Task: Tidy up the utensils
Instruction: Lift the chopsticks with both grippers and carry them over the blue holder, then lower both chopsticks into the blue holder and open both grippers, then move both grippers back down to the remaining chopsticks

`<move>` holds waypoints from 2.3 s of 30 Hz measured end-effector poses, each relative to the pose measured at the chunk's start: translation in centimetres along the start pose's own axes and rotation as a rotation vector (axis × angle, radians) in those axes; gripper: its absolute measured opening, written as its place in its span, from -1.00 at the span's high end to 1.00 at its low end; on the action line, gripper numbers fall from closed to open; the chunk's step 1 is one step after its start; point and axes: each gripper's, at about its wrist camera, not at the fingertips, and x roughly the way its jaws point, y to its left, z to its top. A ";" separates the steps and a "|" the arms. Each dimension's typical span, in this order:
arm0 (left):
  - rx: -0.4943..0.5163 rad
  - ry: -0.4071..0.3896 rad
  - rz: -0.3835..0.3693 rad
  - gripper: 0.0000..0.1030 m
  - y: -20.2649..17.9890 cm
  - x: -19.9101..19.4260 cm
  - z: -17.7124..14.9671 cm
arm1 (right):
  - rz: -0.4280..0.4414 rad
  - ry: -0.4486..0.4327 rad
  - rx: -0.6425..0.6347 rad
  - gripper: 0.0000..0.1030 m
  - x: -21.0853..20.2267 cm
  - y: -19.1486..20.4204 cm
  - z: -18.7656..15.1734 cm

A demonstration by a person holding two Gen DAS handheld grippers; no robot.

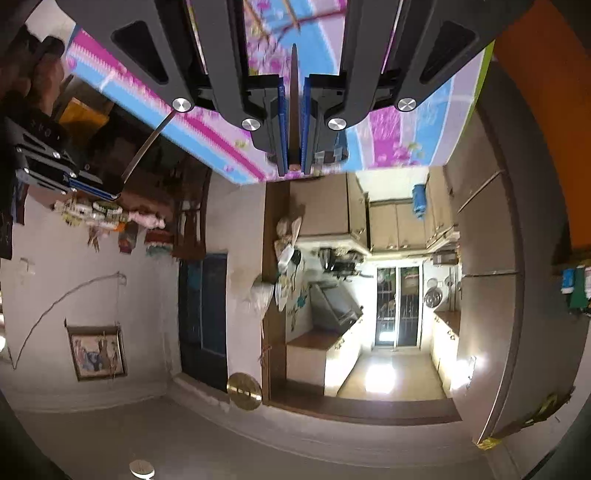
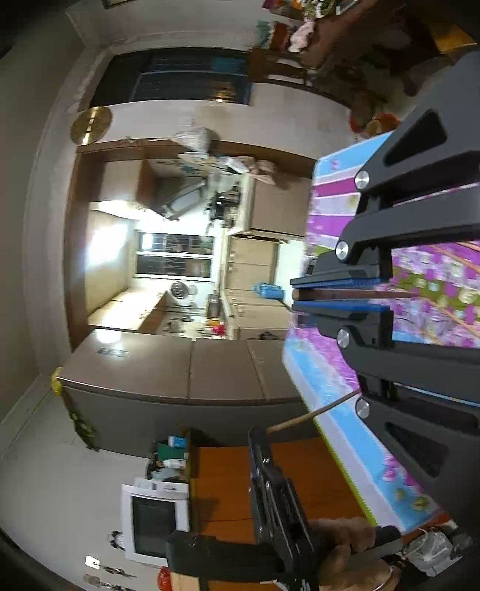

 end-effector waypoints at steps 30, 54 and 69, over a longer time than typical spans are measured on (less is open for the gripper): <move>0.048 -0.117 0.010 0.85 3.9 18.7 12.9 | -0.011 0.010 0.090 0.90 20.8 -6.0 3.9; -0.031 0.081 0.077 0.49 6.2 25.5 -2.7 | 0.005 0.137 0.089 0.42 22.1 -2.5 -2.1; 0.060 -0.187 0.159 -0.33 2.0 3.4 0.2 | -0.057 -0.083 0.027 -0.15 0.8 -5.1 1.5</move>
